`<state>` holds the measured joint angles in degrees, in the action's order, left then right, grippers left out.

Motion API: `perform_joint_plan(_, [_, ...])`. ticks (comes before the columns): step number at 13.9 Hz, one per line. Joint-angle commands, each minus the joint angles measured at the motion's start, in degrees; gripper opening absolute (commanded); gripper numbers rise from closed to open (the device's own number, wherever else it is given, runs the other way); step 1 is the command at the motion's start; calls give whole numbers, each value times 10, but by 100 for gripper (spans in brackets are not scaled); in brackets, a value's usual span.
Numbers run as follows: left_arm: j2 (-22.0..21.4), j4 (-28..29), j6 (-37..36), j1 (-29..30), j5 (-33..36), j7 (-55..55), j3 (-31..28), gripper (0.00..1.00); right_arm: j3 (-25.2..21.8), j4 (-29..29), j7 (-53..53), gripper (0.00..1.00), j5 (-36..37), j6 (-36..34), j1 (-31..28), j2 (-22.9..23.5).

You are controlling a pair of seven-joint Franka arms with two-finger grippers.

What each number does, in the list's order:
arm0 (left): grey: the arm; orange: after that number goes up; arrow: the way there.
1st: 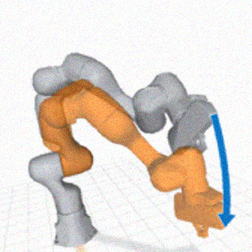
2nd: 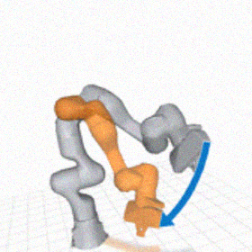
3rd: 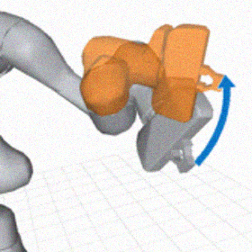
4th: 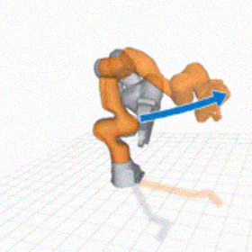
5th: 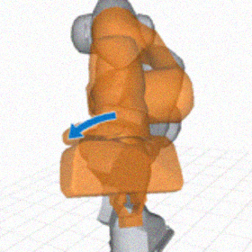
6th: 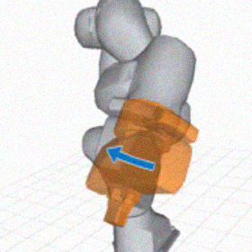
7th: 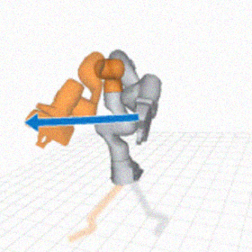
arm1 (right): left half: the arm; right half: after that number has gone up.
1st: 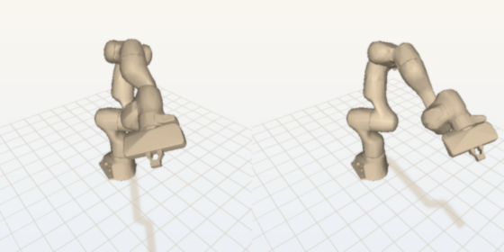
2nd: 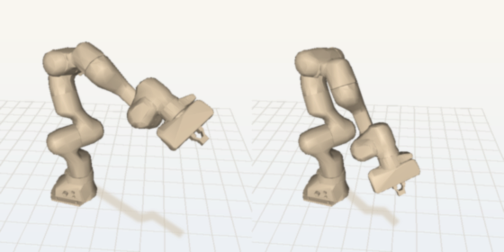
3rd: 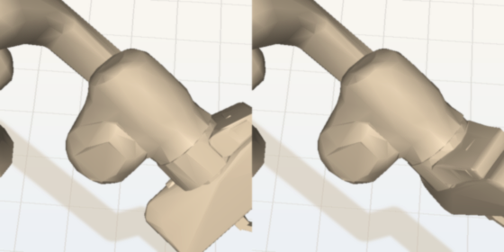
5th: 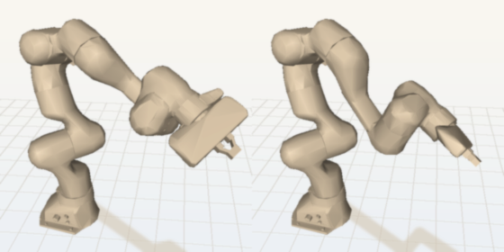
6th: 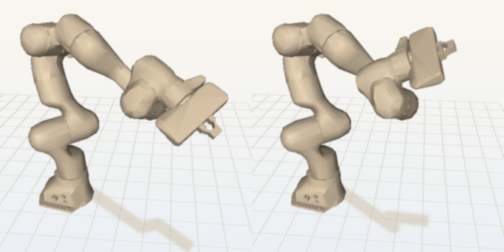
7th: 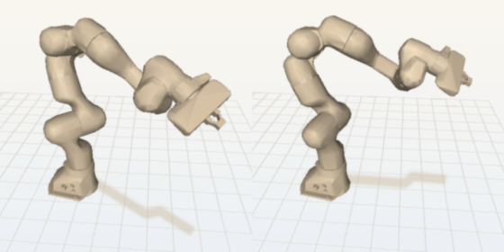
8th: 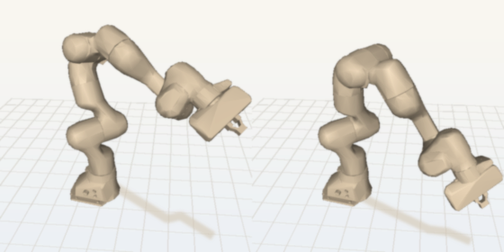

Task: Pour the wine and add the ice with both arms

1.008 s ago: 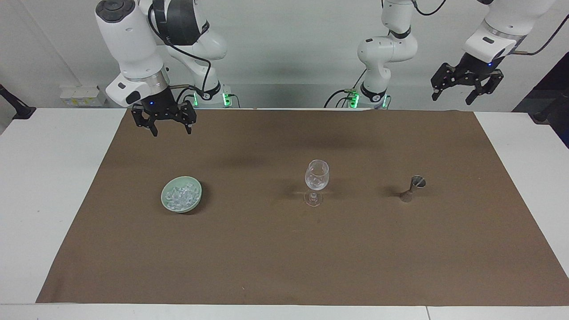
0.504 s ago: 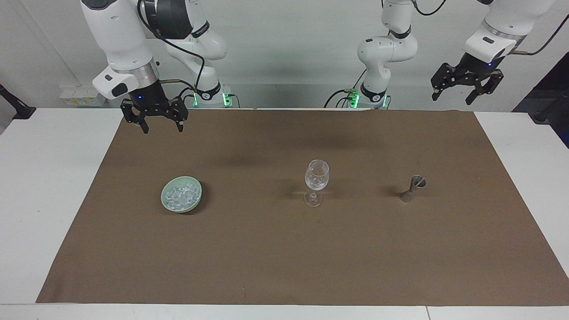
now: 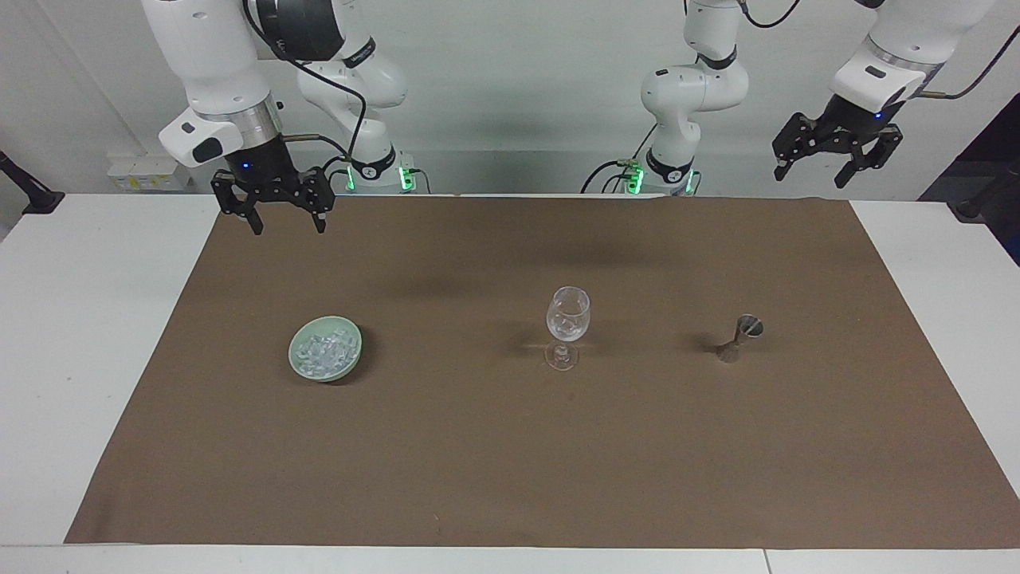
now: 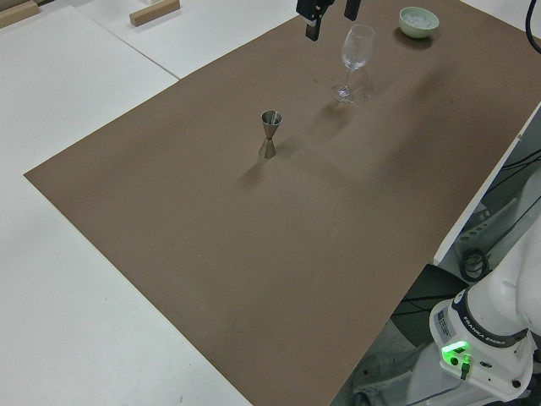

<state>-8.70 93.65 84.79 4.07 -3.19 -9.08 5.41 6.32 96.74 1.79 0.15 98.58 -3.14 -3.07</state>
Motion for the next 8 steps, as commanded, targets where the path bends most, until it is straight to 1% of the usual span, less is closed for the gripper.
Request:
perform_joint_plan(1, [-5,0,0,1,6,-3,0,100,4,-6,14,100,-2,-26,-1,-2])
perform_joint_plan(4, [-5,0,1,1,7,-2,0,100,4,-6,25,100,-2,-48,1,-3])
perform_joint_plan(8, [-5,0,1,1,6,-3,0,100,4,-5,25,100,-2,-49,2,-4])
